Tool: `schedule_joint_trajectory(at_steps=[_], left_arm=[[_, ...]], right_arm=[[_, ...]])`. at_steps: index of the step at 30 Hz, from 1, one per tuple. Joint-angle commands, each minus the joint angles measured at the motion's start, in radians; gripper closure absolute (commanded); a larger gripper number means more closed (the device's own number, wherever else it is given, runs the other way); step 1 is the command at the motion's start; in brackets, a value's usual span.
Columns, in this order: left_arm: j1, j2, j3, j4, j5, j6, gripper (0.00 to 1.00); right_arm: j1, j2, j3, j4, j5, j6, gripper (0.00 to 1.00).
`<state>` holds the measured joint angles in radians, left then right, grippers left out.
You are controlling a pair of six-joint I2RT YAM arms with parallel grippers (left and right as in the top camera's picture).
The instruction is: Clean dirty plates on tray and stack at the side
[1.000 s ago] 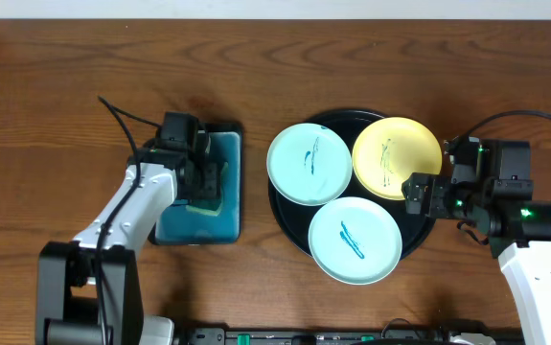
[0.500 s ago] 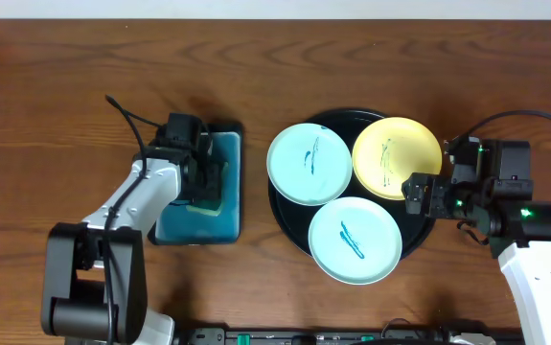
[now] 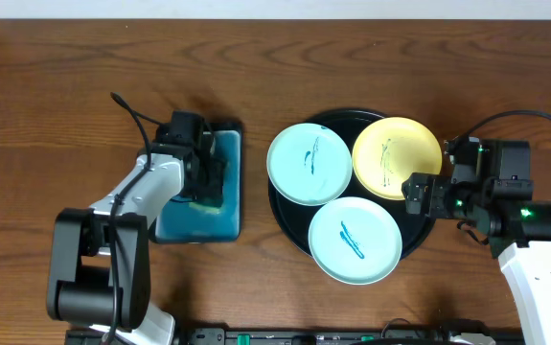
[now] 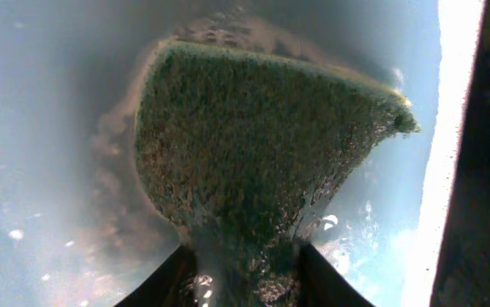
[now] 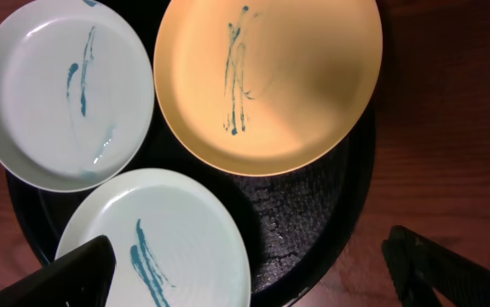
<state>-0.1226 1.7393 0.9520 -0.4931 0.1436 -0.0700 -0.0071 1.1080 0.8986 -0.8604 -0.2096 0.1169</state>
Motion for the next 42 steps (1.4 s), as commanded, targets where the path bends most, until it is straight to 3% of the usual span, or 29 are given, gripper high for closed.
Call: schedule_joint_trajectory(at_steps=[1,6,10,14,20,26,42], left_arm=[[-0.002,0.051,-0.002,0.005,-0.024,0.013,0.7],[-0.002,0.05,-0.002,0.005,-0.024,0.013,0.79],[-0.002,0.05,-0.002,0.005,-0.024,0.013,0.8],[-0.001,0.033,0.0,-0.001,-0.026,0.014,0.67],[-0.001,-0.087,0.023,-0.024,-0.051,0.013,0.58],[-0.002,-0.154,0.023,-0.024,-0.051,0.005,0.57],[-0.016,-0.042,0.012,-0.017,0.021,-0.02,0.58]], right_arm=[[0.009,0.001,0.022,-0.004,-0.008,-0.017,0.01],[0.009,0.007,0.022,-0.017,-0.008,-0.017,0.01],[0.009,0.008,0.021,-0.029,-0.008,-0.017,0.01],[0.009,0.011,0.021,-0.032,-0.008,-0.017,0.01],[0.009,0.011,0.021,-0.03,-0.008,-0.017,0.01],[0.009,0.011,0.021,-0.03,-0.008,-0.017,0.01],[0.009,0.011,0.021,-0.03,-0.008,-0.017,0.01]])
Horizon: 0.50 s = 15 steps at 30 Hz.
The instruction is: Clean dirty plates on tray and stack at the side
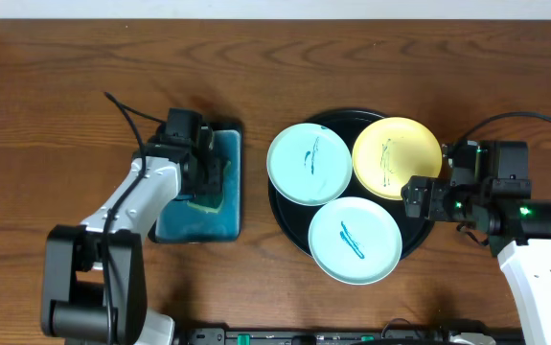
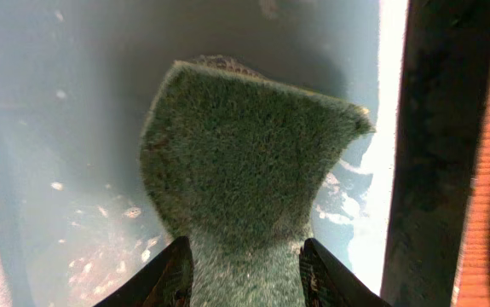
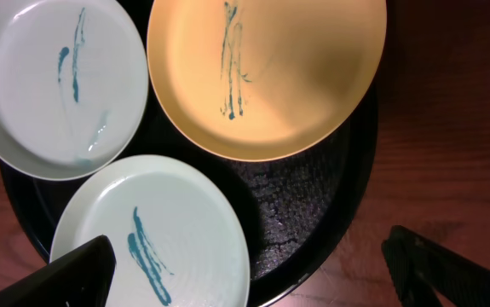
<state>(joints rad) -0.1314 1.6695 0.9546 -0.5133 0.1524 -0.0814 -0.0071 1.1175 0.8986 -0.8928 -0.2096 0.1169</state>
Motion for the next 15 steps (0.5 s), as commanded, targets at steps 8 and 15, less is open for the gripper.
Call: schedule_joint_trajectory(at_steps=[8,15], left_arm=[[-0.008,0.109,0.007,0.011,0.012,-0.009,0.67],[-0.008,0.128,0.007,0.014,0.012,-0.009,0.92]], right_arm=[[0.009,0.002,0.021,0.002,-0.008,-0.017,0.01],[0.009,0.002,0.021,-0.01,-0.009,-0.017,0.01]])
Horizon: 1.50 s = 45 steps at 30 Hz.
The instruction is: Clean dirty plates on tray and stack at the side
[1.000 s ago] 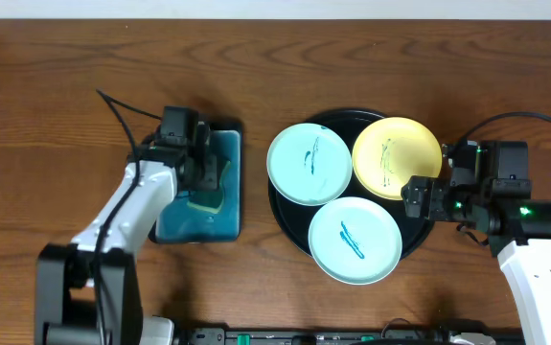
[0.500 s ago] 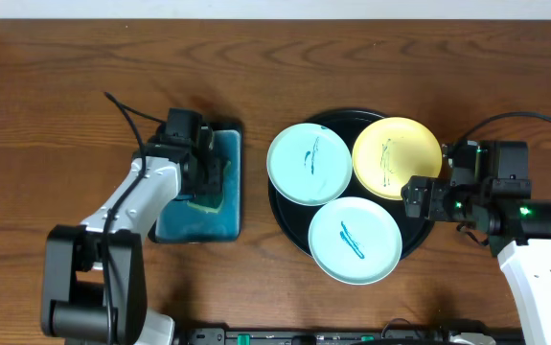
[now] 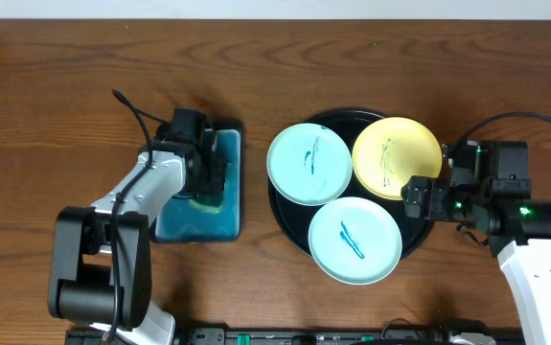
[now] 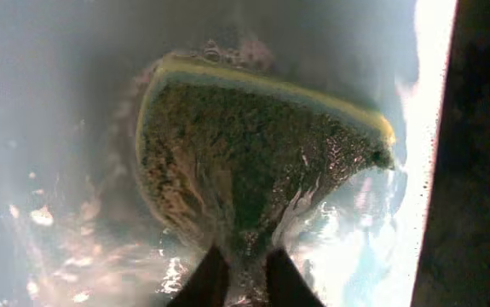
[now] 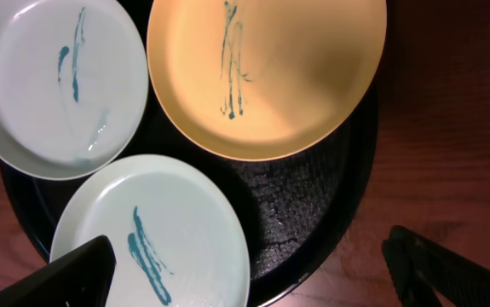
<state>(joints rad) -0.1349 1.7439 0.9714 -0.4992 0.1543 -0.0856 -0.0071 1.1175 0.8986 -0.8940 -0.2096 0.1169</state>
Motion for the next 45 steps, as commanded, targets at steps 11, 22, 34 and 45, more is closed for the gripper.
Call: schedule_joint_trajectory(at_steps=[11,22,34,45], left_arm=[[-0.004,-0.092,-0.006,-0.037,0.011,-0.005,0.93],[-0.004,-0.175,-0.01,-0.076,0.019,-0.063,0.93],[-0.004,-0.174,-0.012,-0.129,0.021,-0.097,0.92],[-0.004,-0.174,-0.012,-0.129,0.021,-0.097,0.92]], right_arm=[[0.009,0.073,0.0,-0.057,-0.109,-0.017,0.06],[0.009,0.286,-0.045,-0.042,-0.139,0.002,0.39],[0.009,0.454,-0.045,-0.026,-0.14,0.002,0.69],[0.115,0.515,-0.045,0.036,-0.158,0.012,0.86]])
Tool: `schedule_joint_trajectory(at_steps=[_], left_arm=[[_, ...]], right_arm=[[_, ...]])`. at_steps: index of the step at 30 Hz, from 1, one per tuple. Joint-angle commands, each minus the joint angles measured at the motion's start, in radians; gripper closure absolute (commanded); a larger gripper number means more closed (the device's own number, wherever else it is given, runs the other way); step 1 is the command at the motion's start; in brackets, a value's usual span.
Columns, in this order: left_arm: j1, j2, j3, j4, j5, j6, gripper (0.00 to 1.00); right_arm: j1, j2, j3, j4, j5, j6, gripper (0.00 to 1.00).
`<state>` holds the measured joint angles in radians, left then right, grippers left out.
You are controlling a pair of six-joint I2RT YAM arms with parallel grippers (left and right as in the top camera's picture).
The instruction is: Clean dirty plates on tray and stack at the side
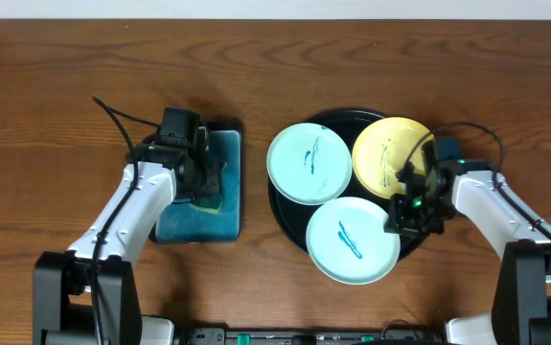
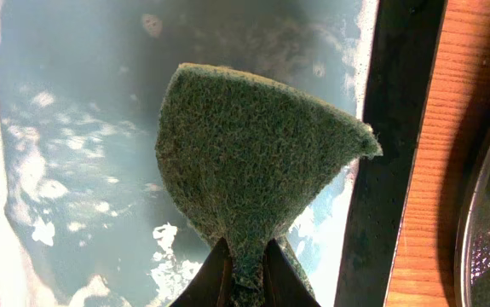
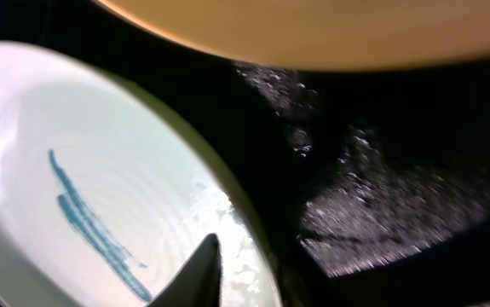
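Observation:
Three smeared plates lie on a round black tray (image 1: 352,113): a pale blue one (image 1: 309,163) on the left, a yellow one (image 1: 385,153) at the back right, and a near pale blue one (image 1: 347,240). My right gripper (image 1: 404,213) is down at the near plate's right rim. In the right wrist view this gripper (image 3: 245,273) has narrowed around that rim. One of its fingers (image 3: 206,264) lies on the plate (image 3: 100,170); the other is lost against the dark tray. My left gripper (image 2: 245,273) is shut on a green sponge (image 2: 253,162), held over the water.
A teal basin (image 1: 194,225) of soapy water stands left of the tray, and its dark rim (image 2: 389,128) runs beside the sponge. Bare wooden table (image 1: 45,96) lies all around. Cables trail from both arms.
My right arm has swung in over the tray, and its gripper, then wide open near the right edge, is now narrowed on the near plate's rim. The sponge, then in the water, is now above it.
At first the left gripper held the sponge down in the basin, then above the water, then in it again, and now above it. The right gripper stayed open by the tray's right side through all three earlier moments and now sits on the near plate's rim.

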<state>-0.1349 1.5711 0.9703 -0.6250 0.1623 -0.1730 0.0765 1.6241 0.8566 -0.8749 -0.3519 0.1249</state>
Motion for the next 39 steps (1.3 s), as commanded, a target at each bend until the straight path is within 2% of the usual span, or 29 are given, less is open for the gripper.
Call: schedule_joint_trajectory(at_steps=[1,5,8,23,27,28,39], left_arm=[[-0.004,-0.002,-0.011,-0.003,0.013,-0.009,0.92],[-0.004,-0.002,-0.011,-0.003,0.013,-0.009,0.92],[-0.004,-0.002,-0.011,-0.004,0.013,-0.009,0.92],[-0.004,-0.002,-0.011,-0.022,0.013,-0.009,0.92],[-0.004,-0.002,-0.011,-0.022,0.013,-0.009,0.92],[-0.004,-0.002,-0.011,-0.022,0.013,-0.009,0.92],[-0.004,-0.002,-0.011,-0.022,0.013,-0.009,0.92]], right_arm=[[0.036,0.009,-0.003,0.022,-0.011,0.012,0.87],[0.046,0.009,-0.003,0.043,-0.01,0.04,0.97],[0.048,0.009,-0.003,0.055,0.007,0.072,0.99],[0.056,0.009,-0.004,0.072,0.056,0.107,0.98],[0.067,0.009,-0.004,0.075,0.056,0.107,0.82],[0.069,0.009,-0.004,0.076,0.056,0.106,0.81],[0.085,0.009,-0.042,0.123,0.055,0.107,0.92]])
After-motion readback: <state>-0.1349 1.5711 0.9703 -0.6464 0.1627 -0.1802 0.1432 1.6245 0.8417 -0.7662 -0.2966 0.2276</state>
